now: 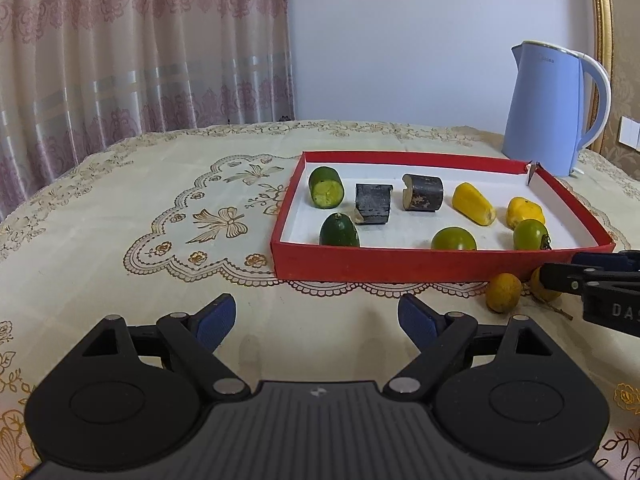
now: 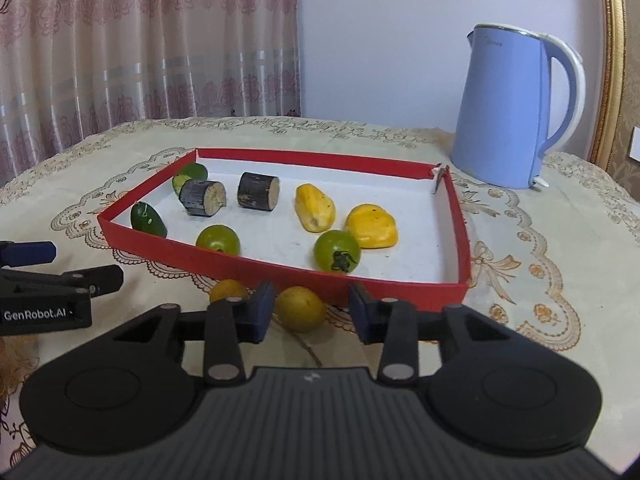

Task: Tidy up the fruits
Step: 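Close the right gripper on a small yellow round fruit beside the tray, then lift the yellow fruit with the right gripper while the left gripper grasps another yellow fruit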

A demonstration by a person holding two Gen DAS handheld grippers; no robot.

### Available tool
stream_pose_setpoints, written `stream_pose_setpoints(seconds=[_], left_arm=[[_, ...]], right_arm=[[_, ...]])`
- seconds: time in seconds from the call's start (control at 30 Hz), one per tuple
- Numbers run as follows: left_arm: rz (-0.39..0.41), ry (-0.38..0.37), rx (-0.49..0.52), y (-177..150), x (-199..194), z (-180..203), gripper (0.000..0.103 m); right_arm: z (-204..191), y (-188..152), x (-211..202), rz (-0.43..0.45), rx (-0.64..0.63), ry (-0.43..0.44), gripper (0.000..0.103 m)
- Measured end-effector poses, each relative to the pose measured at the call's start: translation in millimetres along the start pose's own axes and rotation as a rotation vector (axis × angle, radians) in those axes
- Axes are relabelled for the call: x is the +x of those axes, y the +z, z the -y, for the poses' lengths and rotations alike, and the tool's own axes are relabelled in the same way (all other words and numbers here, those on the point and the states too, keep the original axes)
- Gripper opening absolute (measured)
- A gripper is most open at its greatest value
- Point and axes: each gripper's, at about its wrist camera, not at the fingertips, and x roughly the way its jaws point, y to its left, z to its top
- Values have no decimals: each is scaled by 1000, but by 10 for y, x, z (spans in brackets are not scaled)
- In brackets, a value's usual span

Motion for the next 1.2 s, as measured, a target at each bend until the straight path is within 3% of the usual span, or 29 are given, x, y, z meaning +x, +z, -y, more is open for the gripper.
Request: stream_pose_setpoints(seconds=[0.07, 0.53, 0.6, 0.83, 1.0, 1.2], left_arm=[[-1, 0, 0, 1, 1, -1, 89], [-16, -13, -14, 0, 26, -22, 89], [-17, -11, -13, 1, 28, -20, 89], [-5, -17, -10, 1, 9, -13, 89], [20, -50, 25, 20, -79, 89, 89], [-4, -147, 54, 152, -135, 418, 89]], right_arm=[[-14, 7, 51, -16, 1, -2, 29], [-70, 9, 168, -57, 0, -28, 32], [-41, 4, 186, -62, 11, -21, 28], [19, 9, -63, -2, 24, -11, 28], [124, 18, -325, 57, 43, -9, 28], [248, -60, -440, 72, 65, -10, 28]])
